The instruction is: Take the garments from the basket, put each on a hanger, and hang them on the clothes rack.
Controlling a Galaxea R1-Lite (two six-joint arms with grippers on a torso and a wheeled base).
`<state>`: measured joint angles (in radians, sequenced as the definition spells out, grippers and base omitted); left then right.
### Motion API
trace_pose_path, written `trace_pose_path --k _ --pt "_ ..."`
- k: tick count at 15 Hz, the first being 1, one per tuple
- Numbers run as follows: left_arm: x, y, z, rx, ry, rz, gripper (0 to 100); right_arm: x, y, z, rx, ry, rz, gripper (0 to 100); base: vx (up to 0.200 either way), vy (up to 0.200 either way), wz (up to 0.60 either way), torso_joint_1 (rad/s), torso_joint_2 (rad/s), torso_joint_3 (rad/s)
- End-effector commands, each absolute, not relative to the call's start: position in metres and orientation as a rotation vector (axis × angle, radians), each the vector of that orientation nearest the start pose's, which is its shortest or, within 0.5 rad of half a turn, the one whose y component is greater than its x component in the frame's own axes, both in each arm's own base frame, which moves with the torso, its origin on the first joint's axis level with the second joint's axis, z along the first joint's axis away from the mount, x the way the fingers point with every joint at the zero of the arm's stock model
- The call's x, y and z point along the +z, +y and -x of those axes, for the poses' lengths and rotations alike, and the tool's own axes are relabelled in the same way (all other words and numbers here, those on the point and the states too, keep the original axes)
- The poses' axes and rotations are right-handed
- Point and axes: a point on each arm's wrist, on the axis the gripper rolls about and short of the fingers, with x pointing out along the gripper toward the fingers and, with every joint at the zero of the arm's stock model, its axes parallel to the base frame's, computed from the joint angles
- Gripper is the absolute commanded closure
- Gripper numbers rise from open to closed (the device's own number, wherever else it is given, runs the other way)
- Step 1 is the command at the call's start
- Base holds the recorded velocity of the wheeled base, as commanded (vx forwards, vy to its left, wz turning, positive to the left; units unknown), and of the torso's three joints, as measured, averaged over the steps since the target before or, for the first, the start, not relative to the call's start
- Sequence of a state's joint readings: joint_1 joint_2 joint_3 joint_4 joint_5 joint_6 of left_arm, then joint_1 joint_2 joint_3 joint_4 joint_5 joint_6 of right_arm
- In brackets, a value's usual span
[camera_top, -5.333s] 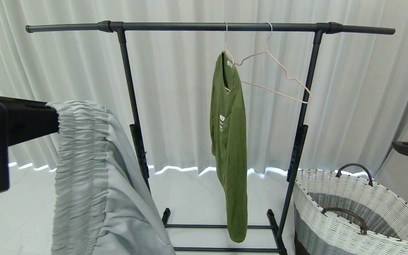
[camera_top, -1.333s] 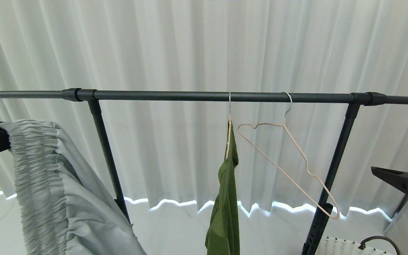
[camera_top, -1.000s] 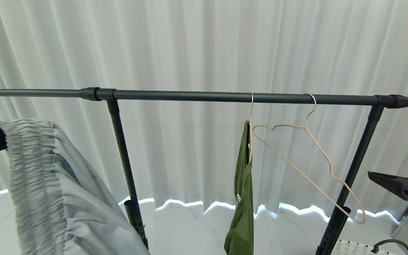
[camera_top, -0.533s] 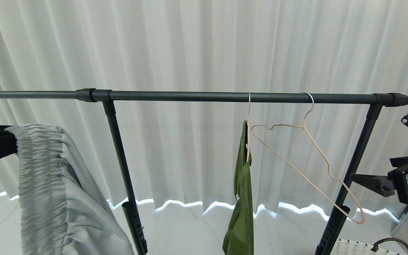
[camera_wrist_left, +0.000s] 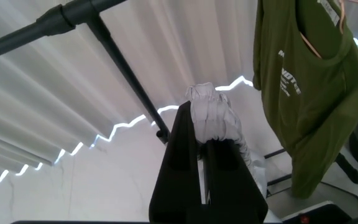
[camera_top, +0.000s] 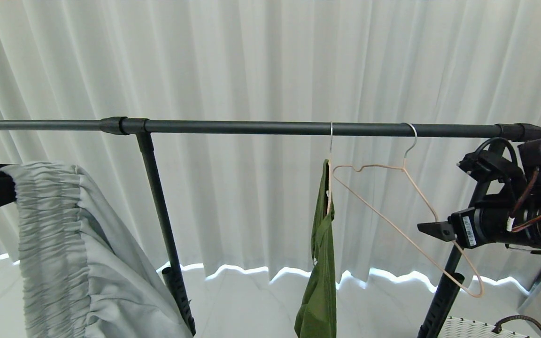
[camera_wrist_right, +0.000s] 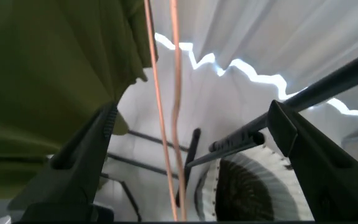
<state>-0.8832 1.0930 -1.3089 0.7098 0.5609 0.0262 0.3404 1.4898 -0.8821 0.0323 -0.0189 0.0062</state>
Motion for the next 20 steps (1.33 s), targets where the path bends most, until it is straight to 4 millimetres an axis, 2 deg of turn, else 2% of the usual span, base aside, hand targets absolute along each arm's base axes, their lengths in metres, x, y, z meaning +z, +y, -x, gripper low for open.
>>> trace_pose_path --k 1,5,10,11,20 --pt "0.331 -0.072 -0.075 -0.321 0.366 -0.352 100 0.184 0.081 -0.247 0.290 0.681 0.108 0 0.000 0.000 0.00 0.000 0.00 0.000" --pt "0.331 -0.069 -0.072 -0.331 0.350 -0.410 100 0.175 0.084 -0.261 0.278 0.683 0.082 0 0.000 0.000 0.00 0.000 0.00 0.000" --pt "0.331 -0.069 -0.072 -0.332 0.351 -0.414 100 0.174 0.085 -0.264 0.280 0.688 0.081 0 0.000 0.000 0.00 0.000 0.00 0.000" --pt "0.331 -0.069 -0.073 -0.332 0.352 -0.415 100 0.174 0.085 -0.263 0.280 0.690 0.082 100 0.000 0.000 0.00 0.000 0.00 0.000" --pt "0.331 -0.068 -0.071 -0.332 0.347 -0.411 100 0.180 0.085 -0.259 0.319 0.676 0.027 100 0.000 0.000 0.00 0.000 0.00 0.000"
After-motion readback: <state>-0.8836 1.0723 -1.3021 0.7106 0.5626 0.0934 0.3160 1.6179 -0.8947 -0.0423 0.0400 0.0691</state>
